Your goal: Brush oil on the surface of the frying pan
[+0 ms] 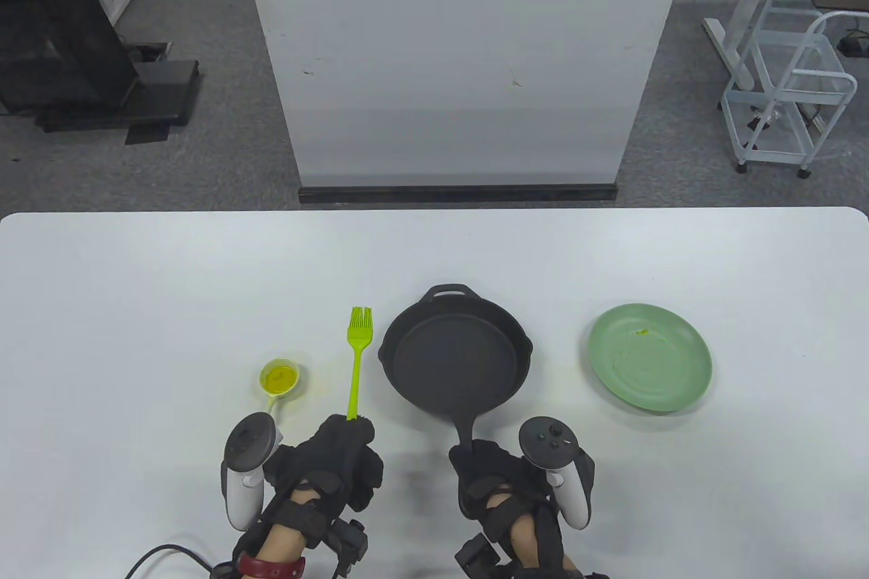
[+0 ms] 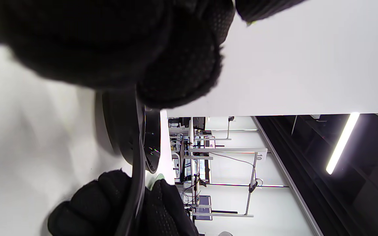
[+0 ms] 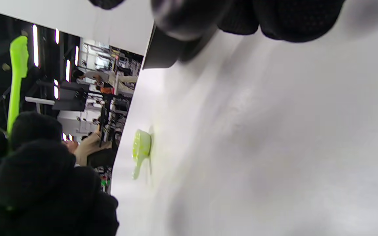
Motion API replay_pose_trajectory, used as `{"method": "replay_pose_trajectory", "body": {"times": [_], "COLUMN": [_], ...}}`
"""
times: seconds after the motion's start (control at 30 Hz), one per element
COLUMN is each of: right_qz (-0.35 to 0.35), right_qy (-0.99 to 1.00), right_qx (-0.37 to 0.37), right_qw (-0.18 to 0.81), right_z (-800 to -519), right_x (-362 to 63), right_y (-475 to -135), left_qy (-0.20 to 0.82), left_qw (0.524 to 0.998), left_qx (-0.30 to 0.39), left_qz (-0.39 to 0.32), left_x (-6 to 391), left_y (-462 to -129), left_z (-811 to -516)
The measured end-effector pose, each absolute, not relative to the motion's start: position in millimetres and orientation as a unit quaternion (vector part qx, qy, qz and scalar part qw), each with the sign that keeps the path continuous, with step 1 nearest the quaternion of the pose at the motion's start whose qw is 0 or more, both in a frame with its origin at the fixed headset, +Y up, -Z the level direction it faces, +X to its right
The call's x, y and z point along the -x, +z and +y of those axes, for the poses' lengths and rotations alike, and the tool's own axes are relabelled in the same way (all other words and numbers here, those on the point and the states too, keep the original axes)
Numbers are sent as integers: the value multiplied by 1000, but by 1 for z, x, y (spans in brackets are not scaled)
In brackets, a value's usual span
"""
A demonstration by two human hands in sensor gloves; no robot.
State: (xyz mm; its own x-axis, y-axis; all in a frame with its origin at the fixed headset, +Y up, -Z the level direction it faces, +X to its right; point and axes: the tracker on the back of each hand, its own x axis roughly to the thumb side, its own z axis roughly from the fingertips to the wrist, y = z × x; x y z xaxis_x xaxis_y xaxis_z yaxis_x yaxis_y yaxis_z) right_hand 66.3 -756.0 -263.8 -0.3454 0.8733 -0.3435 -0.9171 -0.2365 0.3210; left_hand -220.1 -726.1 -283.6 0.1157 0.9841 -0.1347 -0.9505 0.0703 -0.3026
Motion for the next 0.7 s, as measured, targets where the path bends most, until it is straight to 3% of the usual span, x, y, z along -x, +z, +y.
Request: {"method": "replay_pose_trajectory", "body": {"times": [0.37,0.57,0.7], "right_qz": [247,190,151], "right_qy": [796,812,810], "right_qx": [40,13,-20], "right_qw": [551,552,566], "right_z": [-749,-730,-710], "right_x": [-80,-87,-85], "right_y": [-258,-253,-252], "left_qy": [657,659,692], "left_qw": [732,728,686], "left_qx": [171,186,218], "left_qz": [-49,-48,-55], "left_x": [215,211,198], "left_y": [-284,-286,-288], "left_z": [-731,-735,-736]}}
